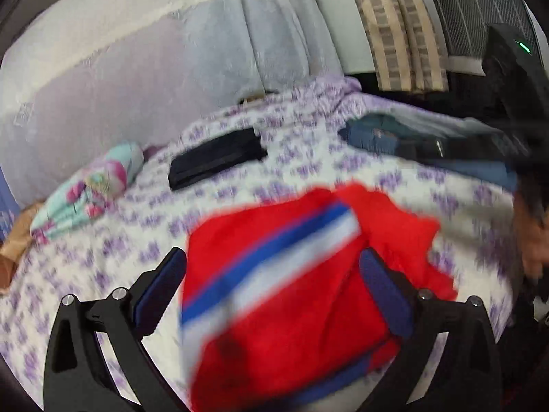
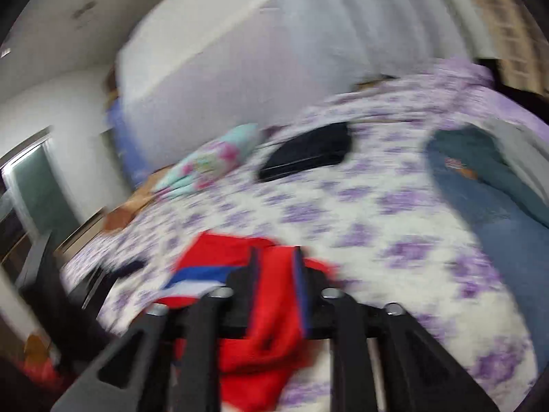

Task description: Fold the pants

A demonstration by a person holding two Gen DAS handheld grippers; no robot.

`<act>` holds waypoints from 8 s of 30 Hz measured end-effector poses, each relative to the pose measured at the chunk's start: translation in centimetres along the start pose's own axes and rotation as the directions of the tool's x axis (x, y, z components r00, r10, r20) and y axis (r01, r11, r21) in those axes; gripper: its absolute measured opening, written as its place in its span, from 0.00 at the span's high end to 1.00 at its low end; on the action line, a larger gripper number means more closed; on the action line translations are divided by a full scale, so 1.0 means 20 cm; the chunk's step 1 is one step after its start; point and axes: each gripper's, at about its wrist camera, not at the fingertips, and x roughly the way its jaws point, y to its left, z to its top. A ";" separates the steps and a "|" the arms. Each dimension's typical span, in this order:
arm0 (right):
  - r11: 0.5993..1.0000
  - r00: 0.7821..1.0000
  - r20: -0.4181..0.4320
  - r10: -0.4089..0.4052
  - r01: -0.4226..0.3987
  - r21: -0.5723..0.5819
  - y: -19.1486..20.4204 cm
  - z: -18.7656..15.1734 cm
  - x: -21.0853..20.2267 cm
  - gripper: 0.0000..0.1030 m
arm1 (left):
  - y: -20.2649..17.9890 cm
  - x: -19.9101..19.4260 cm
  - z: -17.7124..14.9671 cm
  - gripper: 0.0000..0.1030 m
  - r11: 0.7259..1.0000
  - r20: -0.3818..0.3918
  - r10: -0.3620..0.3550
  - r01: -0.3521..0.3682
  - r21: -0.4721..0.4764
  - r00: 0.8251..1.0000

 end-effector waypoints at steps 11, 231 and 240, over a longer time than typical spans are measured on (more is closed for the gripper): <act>0.986 0.977 -0.148 -0.151 0.138 -0.099 -0.04 -0.22 0.24 0.25 | 0.37 0.66 -0.02 0.04 0.987 -0.399 -0.077 0.013 -0.161 0.914; 0.999 0.999 -0.033 0.000 -0.002 -0.048 -0.16 1.15 0.95 0.58 | 0.92 1.02 0.74 0.62 0.894 0.086 -0.223 0.239 -0.380 0.971; 1.000 0.999 -0.037 0.005 -0.006 -0.016 -0.53 1.49 1.60 0.56 | 1.26 1.69 0.84 0.60 0.858 0.068 -0.186 0.196 -0.474 0.980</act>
